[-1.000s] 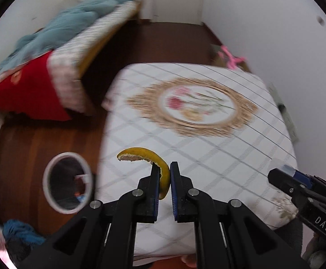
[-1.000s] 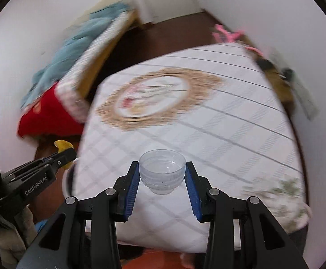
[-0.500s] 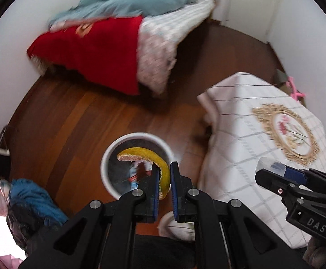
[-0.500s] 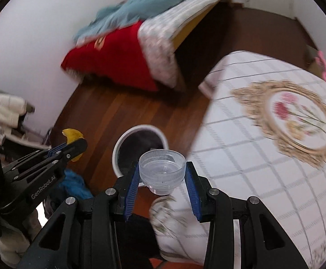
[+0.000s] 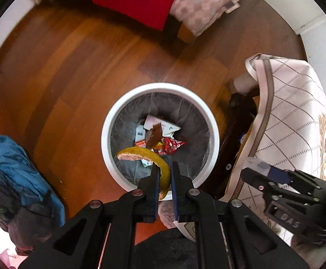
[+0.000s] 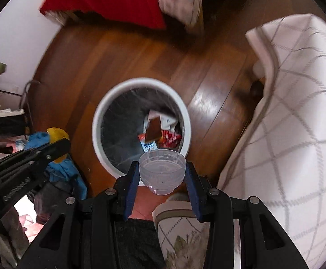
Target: Collect trash
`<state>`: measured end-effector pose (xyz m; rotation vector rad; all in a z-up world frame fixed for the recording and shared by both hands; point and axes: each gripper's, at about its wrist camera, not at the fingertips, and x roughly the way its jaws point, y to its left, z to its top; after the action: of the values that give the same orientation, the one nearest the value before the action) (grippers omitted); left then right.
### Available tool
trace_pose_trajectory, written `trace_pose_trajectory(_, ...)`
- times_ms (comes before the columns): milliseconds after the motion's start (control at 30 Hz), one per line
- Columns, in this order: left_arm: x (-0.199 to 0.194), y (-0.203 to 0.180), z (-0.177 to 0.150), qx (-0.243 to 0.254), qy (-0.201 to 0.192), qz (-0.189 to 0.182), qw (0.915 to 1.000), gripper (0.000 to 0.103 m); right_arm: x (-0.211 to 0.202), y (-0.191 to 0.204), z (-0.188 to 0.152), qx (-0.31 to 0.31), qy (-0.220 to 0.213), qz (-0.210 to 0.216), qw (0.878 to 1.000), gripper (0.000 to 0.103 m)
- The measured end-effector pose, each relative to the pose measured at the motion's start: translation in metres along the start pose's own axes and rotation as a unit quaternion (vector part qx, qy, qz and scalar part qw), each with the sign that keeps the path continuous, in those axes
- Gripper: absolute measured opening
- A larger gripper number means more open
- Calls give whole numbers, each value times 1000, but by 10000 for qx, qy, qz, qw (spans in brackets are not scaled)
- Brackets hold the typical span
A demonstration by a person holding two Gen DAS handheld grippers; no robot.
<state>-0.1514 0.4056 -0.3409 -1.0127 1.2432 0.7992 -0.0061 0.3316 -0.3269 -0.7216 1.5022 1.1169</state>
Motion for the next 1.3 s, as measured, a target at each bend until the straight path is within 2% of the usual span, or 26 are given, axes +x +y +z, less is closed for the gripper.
trace_pose_trajectory(133, 14, 13, 10, -140, 217, -104, 9996, 7, 41, 4, 21, -51, 413, -126, 9991, 42)
trace_pose_trajectory(333, 14, 17, 15, -192, 255, -166, 9994, 8, 68, 12, 35, -211, 613, -241, 9976, 42)
trace_pose_trajectory(433, 13, 16, 11, -209, 195, -149, 9995, 13, 72, 12, 37, -269, 664, -185, 9973, 43)
trace_pose_trajectory(500, 11, 16, 10, -208, 125, -104, 9997, 33, 73, 10, 40, -288, 695, -174, 9970, 48)
trace_pose_trajectory(533, 10, 15, 10, -220, 84, -89, 9997, 62, 72, 9, 40, -303, 688, -168, 9970, 57)
trace_pose_trajectory(567, 7, 16, 9, -236, 28, -75, 9997, 85, 68, 8, 38, -317, 647, -174, 9973, 62)
trace_pose_trajectory(700, -6, 19, 1, -313, -167, 34, 9994, 87, 58, 10, 36, -413, 527, -273, 9974, 73)
trace_pose_trajectory(733, -8, 19, 0, -315, -192, 61, 9993, 91, 53, 11, 35, -437, 481, -261, 9975, 75)
trace_pose_trajectory(767, -13, 20, -4, -325, -238, 142, 9991, 100, 48, 11, 33, -459, 448, -263, 9976, 77)
trace_pose_trajectory(800, -16, 21, -7, -333, -296, 183, 9988, 101, 44, 12, 32, -483, 415, -297, 9975, 80)
trace_pose_trajectory(867, -26, 23, -12, -383, -406, 249, 9981, 102, 35, 15, 30, -549, 330, -354, 9973, 95)
trace_pose_trajectory(933, -36, 23, -19, -425, -507, 311, 9973, 102, 22, 16, 25, -592, 215, -496, 9968, 102)
trace_pose_trajectory(1133, -77, 22, -42, -464, -903, 385, 9941, 102, -14, 13, 12, -559, -72, -644, 9963, 103)
trace_pose_trajectory(1300, -122, 15, -69, -409, -1292, 377, 9901, 102, -58, 11, -8, -505, -379, -450, 9970, 103)
